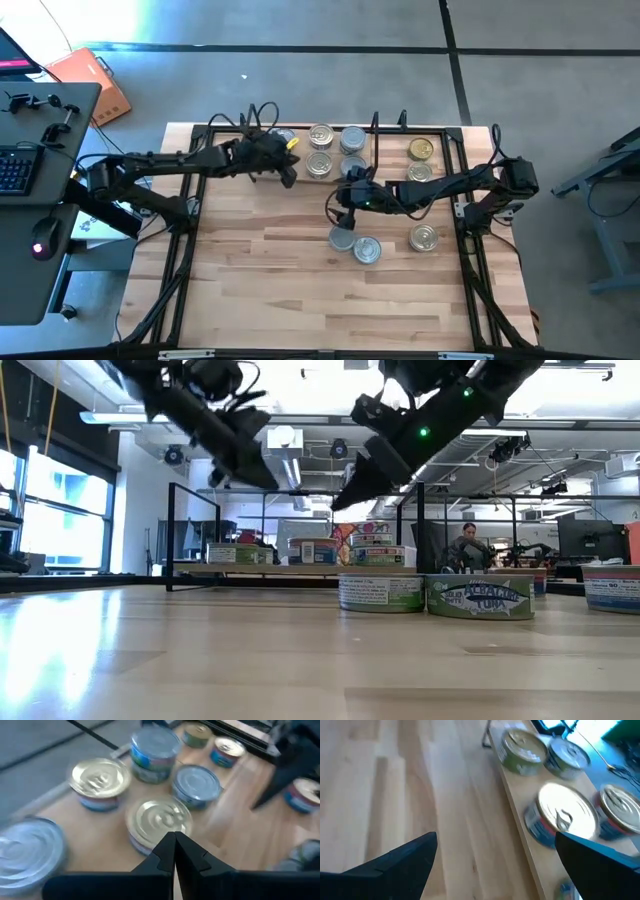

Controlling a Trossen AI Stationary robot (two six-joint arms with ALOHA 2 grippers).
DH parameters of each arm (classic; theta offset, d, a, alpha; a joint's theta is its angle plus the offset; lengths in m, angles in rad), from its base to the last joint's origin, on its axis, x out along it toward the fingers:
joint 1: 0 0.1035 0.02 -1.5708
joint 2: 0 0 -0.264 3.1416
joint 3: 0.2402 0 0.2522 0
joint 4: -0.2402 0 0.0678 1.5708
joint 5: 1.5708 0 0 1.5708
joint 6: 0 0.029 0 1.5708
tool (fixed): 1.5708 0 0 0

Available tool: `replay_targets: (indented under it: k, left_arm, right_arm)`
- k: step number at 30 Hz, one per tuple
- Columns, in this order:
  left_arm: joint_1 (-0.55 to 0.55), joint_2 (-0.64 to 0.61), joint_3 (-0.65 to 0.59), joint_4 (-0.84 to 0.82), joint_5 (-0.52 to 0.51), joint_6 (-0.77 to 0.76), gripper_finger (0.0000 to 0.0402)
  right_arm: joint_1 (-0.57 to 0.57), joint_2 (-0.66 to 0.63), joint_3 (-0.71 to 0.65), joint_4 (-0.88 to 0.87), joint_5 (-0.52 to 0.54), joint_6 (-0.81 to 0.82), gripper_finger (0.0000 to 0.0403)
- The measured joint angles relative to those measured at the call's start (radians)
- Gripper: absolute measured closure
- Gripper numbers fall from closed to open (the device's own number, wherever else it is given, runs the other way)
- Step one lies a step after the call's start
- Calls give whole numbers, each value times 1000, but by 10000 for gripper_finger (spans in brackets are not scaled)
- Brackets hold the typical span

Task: Stack canned seafood by type on shelf
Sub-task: Adjust the tuna cans and the shelf on the table

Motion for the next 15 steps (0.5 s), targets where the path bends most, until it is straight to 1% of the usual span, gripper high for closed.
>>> replay_targets:
  k: [3,6,11,15]
  left_arm:
    - [-3,16,104,-148,-79,27,401]
    - [16,73,228,-313,-143,54,401]
    - [91,239,402,-499,-132,91,401]
    - [143,375,479,-545,-152,122,401]
  right_arm:
    - [0,0,0,56,-54,0,6]
    - [2,2,0,115,-76,12,6]
    - [29,28,1,159,-76,34,6]
    - [75,37,1,148,-72,41,6]
